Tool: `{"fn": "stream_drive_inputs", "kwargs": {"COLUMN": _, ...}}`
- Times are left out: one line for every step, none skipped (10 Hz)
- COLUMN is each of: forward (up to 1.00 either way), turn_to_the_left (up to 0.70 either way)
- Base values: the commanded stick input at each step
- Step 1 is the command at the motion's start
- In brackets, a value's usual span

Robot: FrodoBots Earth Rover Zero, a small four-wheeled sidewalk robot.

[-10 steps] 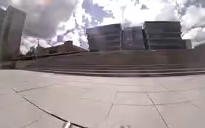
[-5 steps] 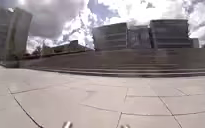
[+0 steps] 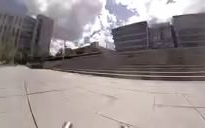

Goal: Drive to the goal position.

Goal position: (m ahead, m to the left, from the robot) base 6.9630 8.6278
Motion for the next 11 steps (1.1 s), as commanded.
{"fn": "stream_drive_inputs", "kwargs": {"forward": 0.70, "turn_to_the_left": 0.35}}
{"fn": "stream_drive_inputs", "kwargs": {"forward": 0.70, "turn_to_the_left": 0.35}}
{"fn": "stream_drive_inputs", "kwargs": {"forward": 0.70, "turn_to_the_left": 0.29}}
{"fn": "stream_drive_inputs", "kwargs": {"forward": 0.70, "turn_to_the_left": 0.11}}
{"fn": "stream_drive_inputs", "kwargs": {"forward": 0.70, "turn_to_the_left": 0.05}}
{"fn": "stream_drive_inputs", "kwargs": {"forward": 0.70, "turn_to_the_left": 0.02}}
{"fn": "stream_drive_inputs", "kwargs": {"forward": 0.70, "turn_to_the_left": 0.02}}
{"fn": "stream_drive_inputs", "kwargs": {"forward": 0.70, "turn_to_the_left": 0.01}}
{"fn": "stream_drive_inputs", "kwargs": {"forward": 0.70, "turn_to_the_left": 0.00}}
{"fn": "stream_drive_inputs", "kwargs": {"forward": 0.70, "turn_to_the_left": 0.00}}
{"fn": "stream_drive_inputs", "kwargs": {"forward": 0.70, "turn_to_the_left": 0.00}}
